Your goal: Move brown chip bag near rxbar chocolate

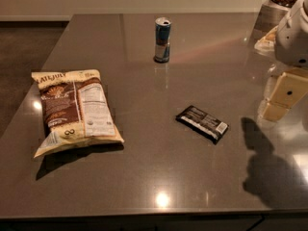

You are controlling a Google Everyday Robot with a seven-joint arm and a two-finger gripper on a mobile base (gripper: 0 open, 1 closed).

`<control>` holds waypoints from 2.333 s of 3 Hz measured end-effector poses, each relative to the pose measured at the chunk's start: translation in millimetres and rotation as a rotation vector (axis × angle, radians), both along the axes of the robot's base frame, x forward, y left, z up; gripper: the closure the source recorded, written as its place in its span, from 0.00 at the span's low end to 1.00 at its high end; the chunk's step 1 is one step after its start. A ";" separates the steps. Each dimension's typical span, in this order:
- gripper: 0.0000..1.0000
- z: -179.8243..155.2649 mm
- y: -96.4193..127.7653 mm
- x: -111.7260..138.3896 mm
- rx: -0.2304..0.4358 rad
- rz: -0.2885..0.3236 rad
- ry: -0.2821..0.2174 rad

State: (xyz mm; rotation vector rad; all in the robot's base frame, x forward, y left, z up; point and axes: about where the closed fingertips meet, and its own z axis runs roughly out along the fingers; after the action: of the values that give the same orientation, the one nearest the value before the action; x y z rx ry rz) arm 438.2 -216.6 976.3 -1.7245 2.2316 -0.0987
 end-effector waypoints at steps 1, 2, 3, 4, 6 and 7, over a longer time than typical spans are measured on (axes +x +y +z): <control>0.00 0.0 0.0 0.0 0.000 0.000 0.000; 0.00 1.4 26.4 6.3 0.080 0.021 0.030; 0.00 0.7 59.7 11.4 0.186 0.040 0.061; 0.00 -7.3 113.3 10.9 0.267 0.071 0.091; 0.00 -44.2 219.7 5.9 0.269 0.081 0.200; 0.00 -59.1 262.5 6.2 0.251 0.060 0.237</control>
Offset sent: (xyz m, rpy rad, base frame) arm 0.0081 0.0443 0.0039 0.1392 0.0827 0.0466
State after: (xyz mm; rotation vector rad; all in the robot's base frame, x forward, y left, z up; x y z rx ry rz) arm 444.4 45.9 917.2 -1.7371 2.2343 0.4031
